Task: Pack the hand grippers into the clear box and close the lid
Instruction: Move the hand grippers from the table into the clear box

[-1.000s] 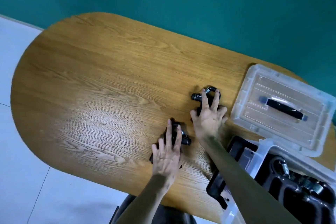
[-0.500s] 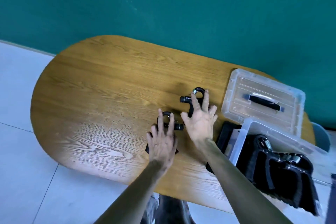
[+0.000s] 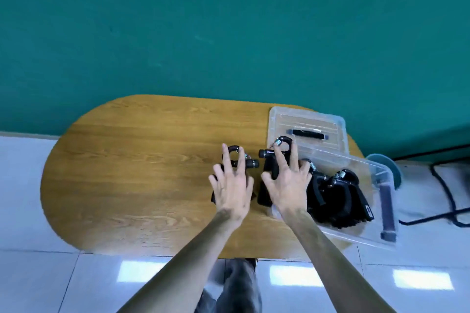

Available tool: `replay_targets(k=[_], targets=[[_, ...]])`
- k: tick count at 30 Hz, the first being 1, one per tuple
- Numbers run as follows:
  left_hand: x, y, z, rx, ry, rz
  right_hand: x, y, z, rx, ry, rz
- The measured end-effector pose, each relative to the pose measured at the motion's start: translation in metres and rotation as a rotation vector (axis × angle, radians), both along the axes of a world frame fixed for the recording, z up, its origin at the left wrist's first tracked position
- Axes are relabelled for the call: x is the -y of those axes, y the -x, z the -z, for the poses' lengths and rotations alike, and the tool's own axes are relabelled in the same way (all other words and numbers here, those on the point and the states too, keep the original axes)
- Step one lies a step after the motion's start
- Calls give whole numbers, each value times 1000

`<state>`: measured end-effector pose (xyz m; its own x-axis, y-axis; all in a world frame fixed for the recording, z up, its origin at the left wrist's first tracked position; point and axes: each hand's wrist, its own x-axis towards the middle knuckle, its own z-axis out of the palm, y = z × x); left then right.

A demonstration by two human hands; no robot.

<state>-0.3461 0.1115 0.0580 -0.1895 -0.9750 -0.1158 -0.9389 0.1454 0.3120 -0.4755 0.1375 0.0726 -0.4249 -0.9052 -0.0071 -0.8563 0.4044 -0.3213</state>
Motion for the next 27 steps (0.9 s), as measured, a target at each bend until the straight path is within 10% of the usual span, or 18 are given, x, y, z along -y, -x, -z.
replay_targets(k=[27], targets=[[-29, 212, 43, 142, -89, 211, -77, 210, 52, 92, -243, 205]])
